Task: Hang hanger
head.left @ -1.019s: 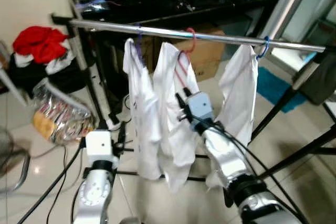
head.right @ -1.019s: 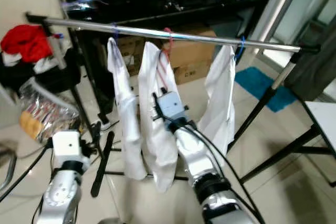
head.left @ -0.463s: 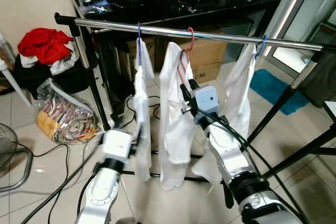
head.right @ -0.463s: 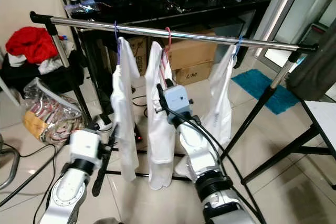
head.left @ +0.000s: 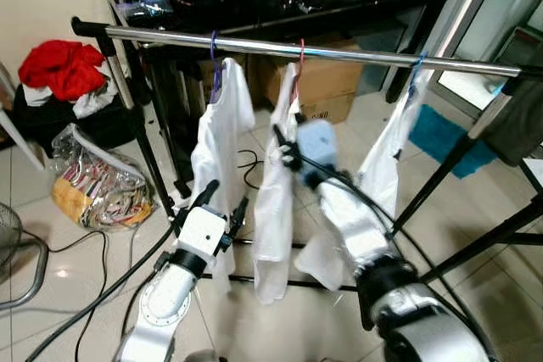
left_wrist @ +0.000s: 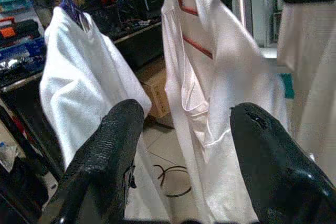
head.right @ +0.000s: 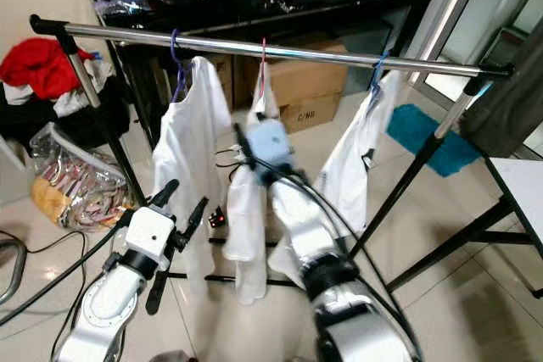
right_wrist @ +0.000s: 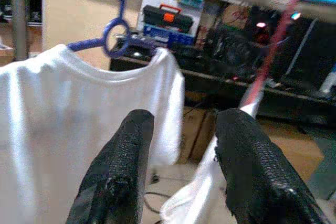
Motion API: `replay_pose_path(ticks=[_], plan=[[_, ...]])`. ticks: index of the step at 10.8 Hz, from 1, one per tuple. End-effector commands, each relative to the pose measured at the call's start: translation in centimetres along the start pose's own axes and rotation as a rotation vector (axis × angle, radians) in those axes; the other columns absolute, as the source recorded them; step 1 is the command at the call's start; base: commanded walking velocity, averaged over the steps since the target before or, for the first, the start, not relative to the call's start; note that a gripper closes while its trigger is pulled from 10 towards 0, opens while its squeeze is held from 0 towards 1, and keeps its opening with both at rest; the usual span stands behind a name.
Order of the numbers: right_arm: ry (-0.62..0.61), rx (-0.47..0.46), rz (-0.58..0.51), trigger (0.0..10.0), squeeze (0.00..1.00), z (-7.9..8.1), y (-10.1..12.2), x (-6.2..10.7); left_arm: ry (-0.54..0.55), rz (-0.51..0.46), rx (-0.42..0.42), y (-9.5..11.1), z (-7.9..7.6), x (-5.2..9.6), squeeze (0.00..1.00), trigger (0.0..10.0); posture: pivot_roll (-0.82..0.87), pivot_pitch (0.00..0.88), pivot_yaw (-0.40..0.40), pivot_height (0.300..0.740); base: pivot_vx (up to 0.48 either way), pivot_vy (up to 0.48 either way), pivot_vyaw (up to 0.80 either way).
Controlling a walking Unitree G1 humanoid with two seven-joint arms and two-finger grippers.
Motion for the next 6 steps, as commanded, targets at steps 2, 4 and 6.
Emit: replay_pose_path(ticks=[2,4,6], plan=[[0.08,0.052,0.043,10.0,0.0,2.6,0.7,-1.4,-0.05,-0.004,-0.023,0.4,-0.8,-0.2,0.0,10.0,0.16,0.0,-0.024,0.74,0.0,0.0,0.0],[0.045,0.13,0.085,10.0,0.0,2.7,0.5,-2.0,-0.054,-0.006,-0.026,0.5,-0.9,-0.2,0.0,10.0,0.17,0.0,-0.029,0.74,0.0,0.0,0.0],[0.05,0.2,0.142,10.0,0.0,2.2,-0.7,-1.8,-0.049,-0.004,-0.031,0.5,-0.9,0.0,0.0,10.0,0.18,0.0,-0.034,0.74,0.0,0.0,0.0]])
Point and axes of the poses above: a point about 5 cm out from each wrist's last joint towards the gripper, its own x axis pointing back from the gripper into the wrist, its own y axis along the axis of the wrist's last joint, z = x × y, the point moved 4 cm from there along -x, pointing out of the wrist towards the gripper, and after that the axes turned 10 degrees about x, right-handed, at the moved point
